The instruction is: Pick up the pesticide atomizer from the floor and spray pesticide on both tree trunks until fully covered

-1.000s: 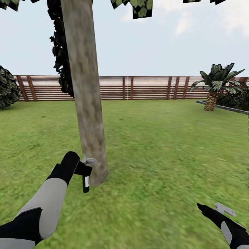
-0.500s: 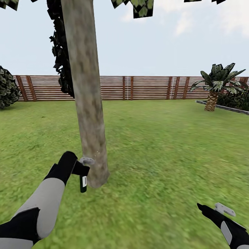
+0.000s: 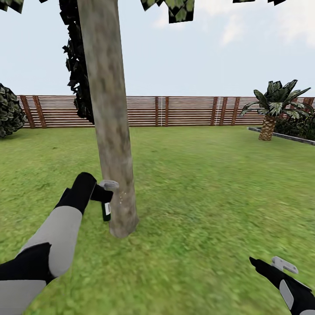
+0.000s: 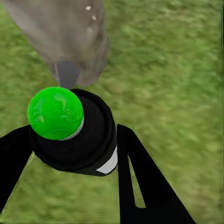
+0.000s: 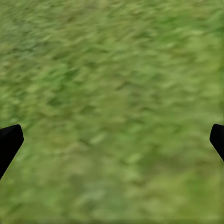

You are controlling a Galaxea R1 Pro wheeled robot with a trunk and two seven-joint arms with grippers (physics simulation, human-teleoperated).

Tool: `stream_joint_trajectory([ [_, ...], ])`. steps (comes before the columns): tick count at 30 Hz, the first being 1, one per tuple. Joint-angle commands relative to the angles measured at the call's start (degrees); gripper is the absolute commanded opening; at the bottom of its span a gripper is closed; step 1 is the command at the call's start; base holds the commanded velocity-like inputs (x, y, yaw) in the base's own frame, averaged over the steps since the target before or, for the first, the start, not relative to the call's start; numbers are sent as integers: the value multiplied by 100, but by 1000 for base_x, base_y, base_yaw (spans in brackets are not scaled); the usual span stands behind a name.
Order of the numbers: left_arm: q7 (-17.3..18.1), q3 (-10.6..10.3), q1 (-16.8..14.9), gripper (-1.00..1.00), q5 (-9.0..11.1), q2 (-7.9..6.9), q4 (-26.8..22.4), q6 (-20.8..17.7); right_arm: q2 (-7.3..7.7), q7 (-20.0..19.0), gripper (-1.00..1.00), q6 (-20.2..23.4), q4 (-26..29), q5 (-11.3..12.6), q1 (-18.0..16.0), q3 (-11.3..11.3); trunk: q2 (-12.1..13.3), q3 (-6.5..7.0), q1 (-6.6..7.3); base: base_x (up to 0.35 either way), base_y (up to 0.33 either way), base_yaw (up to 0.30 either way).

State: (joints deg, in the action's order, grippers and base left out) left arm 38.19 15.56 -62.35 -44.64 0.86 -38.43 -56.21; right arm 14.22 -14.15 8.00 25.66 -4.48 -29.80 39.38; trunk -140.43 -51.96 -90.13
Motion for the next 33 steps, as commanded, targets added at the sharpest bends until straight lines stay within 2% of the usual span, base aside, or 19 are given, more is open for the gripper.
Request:
stream_joint_trajectory([
  [1, 0, 0, -41, -100, -22, -3, 1, -4, 1, 0, 100, 0, 0, 0, 0, 0, 0, -1, 0, 0, 0, 0],
  [2, 2, 0, -66, -100, -65, -3, 2, -4, -2, 0, 100, 0, 0, 0, 0, 0, 0, -1, 0, 0, 0, 0],
  [3, 3, 0, -104, -100, -232, 0, 2, -6, -2, 0, 100, -1, 0, 0, 0, 0, 0, -1, 0, 0, 0, 0],
  [5, 8, 0, -161, -100, -406, 2, 2, -5, -3, 0, 100, 0, 0, 0, 0, 0, 0, -1, 0, 0, 0, 0],
  [8, 12, 0, -219, -100, -542, 2, 2, -9, -3, 0, 100, 0, 0, 0, 0, 0, 0, -1, 0, 0, 0, 0],
  [12, 13, 0, -291, -100, -575, 2, 2, -8, -6, 0, 100, 0, 0, 0, 0, 0, 0, -1, 0, -154, 0, 0],
  [20, 13, 0, -654, -100, -580, 2, 2, -13, -3, 0, 100, 0, 0, 0, 0, 0, 0, -1, 0, -87, 0, 0],
  [33, 13, 0, -1398, -100, -587, 2, 18, -102, -1, 0, 100, 0, 0, 0, 0, 0, 0, -1, 0, -1, 0, 0],
])
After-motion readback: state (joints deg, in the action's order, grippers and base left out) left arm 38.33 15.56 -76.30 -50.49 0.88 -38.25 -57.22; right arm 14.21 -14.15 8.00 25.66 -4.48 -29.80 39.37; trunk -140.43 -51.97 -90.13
